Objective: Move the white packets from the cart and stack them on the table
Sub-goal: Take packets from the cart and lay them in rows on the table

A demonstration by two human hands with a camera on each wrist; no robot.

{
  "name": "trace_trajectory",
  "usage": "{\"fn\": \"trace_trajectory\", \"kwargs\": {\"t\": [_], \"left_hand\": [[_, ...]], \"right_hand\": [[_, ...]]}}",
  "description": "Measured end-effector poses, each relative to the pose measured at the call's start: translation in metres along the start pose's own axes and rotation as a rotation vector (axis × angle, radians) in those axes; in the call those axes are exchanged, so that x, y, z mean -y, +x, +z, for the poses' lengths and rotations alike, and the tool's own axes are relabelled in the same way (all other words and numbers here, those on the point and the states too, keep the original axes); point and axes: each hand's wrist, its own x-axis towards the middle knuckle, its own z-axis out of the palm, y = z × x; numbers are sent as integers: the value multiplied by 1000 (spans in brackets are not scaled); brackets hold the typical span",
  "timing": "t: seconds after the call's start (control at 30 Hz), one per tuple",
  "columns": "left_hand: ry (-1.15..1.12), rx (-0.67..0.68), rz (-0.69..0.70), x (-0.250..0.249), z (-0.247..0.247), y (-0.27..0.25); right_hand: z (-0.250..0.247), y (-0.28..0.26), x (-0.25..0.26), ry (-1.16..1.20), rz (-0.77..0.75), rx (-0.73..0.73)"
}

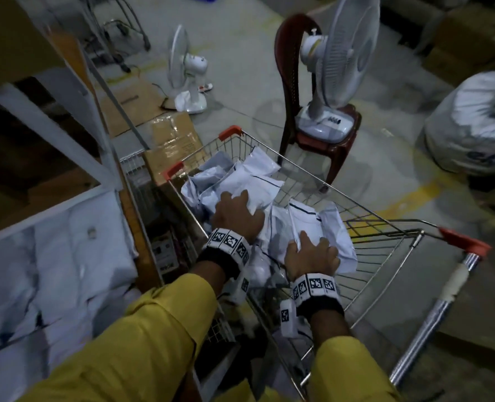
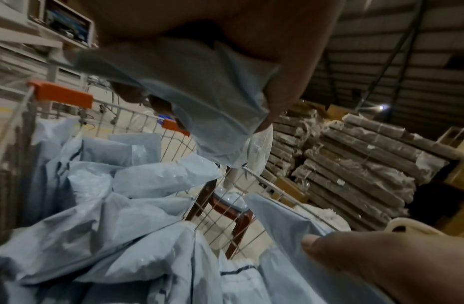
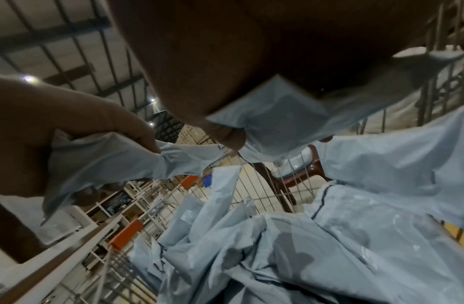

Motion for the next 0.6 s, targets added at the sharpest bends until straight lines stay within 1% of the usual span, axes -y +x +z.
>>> {"fn": "trace_trajectory", "kwargs": {"t": [0.1, 0.2, 0.23, 0.27, 0.3, 0.33, 0.4, 0.5, 0.6], "left_hand": [[-89, -82, -29, 8, -24, -30], [-244, -250, -4, 21, -44, -61], [-291, -278, -5, 26, -53, -72], [-312, -262, -26, 31, -61, -85], [-302, -238, -58, 37, -68, -96], [-290, -251, -71, 43, -75, -107], [-286, -366, -33, 54, -87, -127], [-239, -434, 10, 72, -102, -160], [-333, -464, -77, 84, -121, -201]], "right_hand": [[-13, -25, 8, 13, -62, -90], [-27, -51, 17, 29, -103, -145], [-32, -61, 20, 29, -113, -161], [-36, -72, 23, 27, -127, -178], [-39, -83, 25, 29, -144, -199], [-41, -95, 27, 37, -162, -221], [-47, -118, 30, 48, -200, -260], [-55, -154, 34, 62, -243, -282], [-61, -188, 36, 109, -291, -306]]}}
